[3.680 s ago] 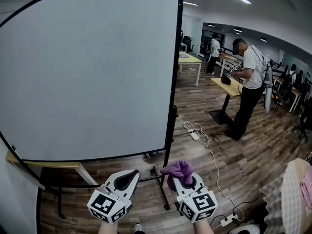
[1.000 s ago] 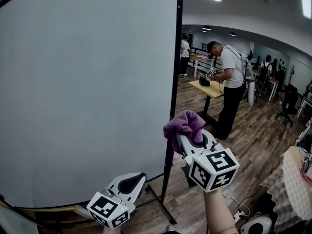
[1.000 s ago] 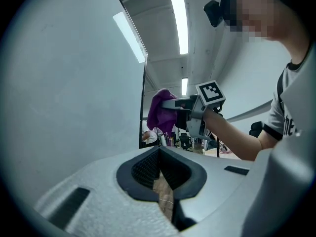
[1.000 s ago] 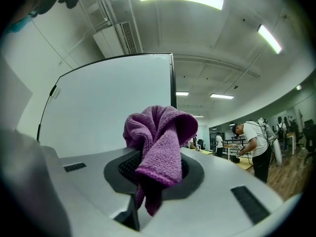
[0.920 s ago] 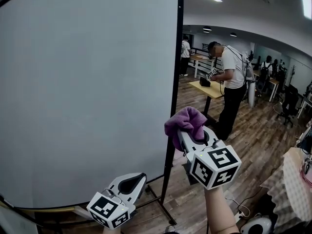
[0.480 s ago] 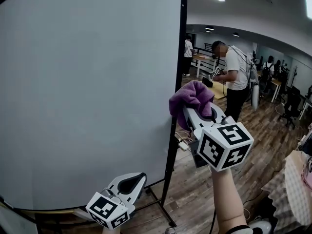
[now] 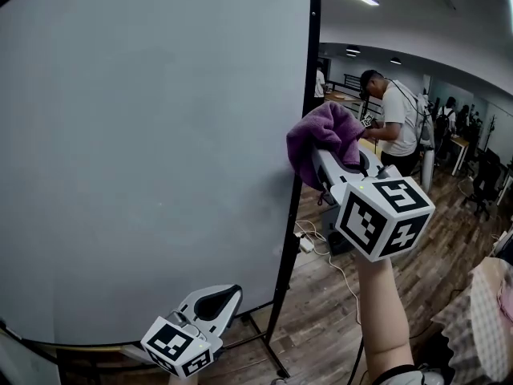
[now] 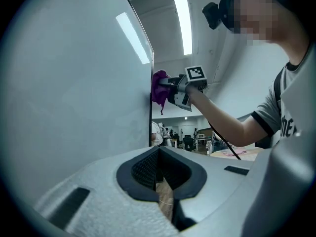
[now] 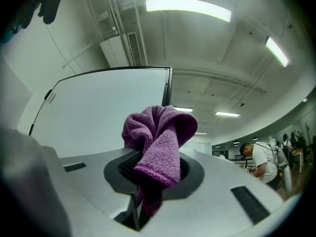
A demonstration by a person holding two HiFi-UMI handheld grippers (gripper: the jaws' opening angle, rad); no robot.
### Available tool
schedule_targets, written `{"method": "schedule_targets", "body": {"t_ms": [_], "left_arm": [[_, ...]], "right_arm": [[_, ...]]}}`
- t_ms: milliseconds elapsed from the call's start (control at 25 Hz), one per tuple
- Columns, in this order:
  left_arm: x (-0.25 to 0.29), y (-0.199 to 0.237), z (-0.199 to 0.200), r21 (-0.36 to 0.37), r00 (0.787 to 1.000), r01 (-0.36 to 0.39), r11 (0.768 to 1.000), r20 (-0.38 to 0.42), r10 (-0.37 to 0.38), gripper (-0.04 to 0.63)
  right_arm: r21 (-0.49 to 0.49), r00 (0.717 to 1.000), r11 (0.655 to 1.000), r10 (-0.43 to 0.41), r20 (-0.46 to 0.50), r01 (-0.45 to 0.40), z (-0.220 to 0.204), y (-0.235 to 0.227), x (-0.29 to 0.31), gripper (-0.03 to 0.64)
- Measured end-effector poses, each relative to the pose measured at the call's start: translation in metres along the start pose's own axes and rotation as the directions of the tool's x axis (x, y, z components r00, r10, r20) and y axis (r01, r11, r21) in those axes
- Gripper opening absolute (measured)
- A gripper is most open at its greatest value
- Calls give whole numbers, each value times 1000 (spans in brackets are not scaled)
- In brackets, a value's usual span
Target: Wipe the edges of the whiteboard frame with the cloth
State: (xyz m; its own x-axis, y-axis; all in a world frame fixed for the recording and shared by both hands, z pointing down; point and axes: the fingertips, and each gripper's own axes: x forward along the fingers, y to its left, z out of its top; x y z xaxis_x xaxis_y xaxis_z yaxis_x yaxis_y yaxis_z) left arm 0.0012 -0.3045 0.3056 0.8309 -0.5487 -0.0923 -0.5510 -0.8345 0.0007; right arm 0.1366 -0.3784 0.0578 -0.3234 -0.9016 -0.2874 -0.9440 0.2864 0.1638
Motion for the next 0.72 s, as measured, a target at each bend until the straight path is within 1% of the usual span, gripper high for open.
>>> {"method": "schedule_targets", "body": {"t_ms": [280, 720], "left_arm": [[6, 12, 6, 3, 1000, -15, 1000, 14, 15, 17], [15, 18, 14, 13, 999, -33, 999, 28, 33, 17]], "right_arm": [[-17, 1000, 1000, 5, 29, -5, 18, -8, 20, 69], [-14, 998, 1000, 22, 64, -21, 47, -20, 35, 69]]}}
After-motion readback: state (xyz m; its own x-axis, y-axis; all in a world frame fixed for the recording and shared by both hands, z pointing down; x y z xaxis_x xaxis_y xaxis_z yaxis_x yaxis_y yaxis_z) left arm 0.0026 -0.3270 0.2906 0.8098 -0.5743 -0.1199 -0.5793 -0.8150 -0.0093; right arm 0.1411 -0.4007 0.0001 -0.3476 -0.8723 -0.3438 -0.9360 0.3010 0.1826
